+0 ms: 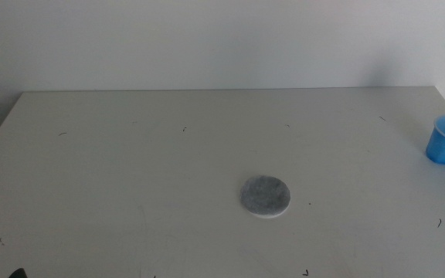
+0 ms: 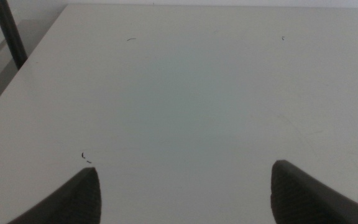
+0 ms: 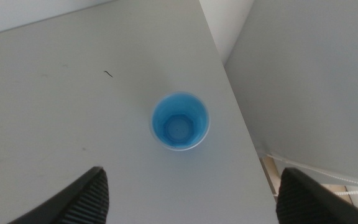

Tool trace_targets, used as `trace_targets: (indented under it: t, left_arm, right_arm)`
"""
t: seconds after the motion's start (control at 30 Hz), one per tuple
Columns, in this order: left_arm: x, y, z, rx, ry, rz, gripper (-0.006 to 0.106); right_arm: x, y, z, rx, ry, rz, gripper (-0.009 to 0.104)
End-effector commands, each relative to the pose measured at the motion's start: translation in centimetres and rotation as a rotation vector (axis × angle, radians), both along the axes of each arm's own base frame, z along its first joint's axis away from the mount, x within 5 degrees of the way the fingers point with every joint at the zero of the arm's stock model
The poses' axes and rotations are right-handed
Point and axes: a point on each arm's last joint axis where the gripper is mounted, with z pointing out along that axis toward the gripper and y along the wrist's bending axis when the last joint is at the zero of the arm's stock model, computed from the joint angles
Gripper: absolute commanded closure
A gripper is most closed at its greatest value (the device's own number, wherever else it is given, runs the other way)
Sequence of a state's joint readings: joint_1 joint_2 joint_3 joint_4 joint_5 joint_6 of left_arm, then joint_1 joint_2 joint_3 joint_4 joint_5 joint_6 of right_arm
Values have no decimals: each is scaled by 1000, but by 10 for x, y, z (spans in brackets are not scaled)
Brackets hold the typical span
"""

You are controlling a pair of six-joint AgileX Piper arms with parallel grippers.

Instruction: Place an empty cup on a cup mat.

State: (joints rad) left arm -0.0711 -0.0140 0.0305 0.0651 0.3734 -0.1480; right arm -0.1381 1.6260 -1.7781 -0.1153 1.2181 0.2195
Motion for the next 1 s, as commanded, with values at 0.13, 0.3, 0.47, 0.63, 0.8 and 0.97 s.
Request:
trace_targets:
  t: [0.13,0.3,0.47,0.63,0.8,0.97]
  left_arm:
    - [1,0,9,-16,-86,0,-5]
    - [1,0,9,-16,-86,0,-5]
    - [1,0,9,-16,-86,0,-5]
    - [1,0,9,-16,-86,0,-5]
    - [1,0,9,-16,-86,0,-5]
    - [1,0,9,-16,-86,0,-5]
  right_arm:
    - [21,-31,-18,-21,21,-66,3]
    - [44,-41,-54,17,92,-86,3]
    - [65,-49,-94,58,171,-93,3]
    - [80,-55,-124,77,208,-96,3]
    - [89,-55,-146,103,234,-95,3]
    - [95,-57,-163,111,261,-95,6]
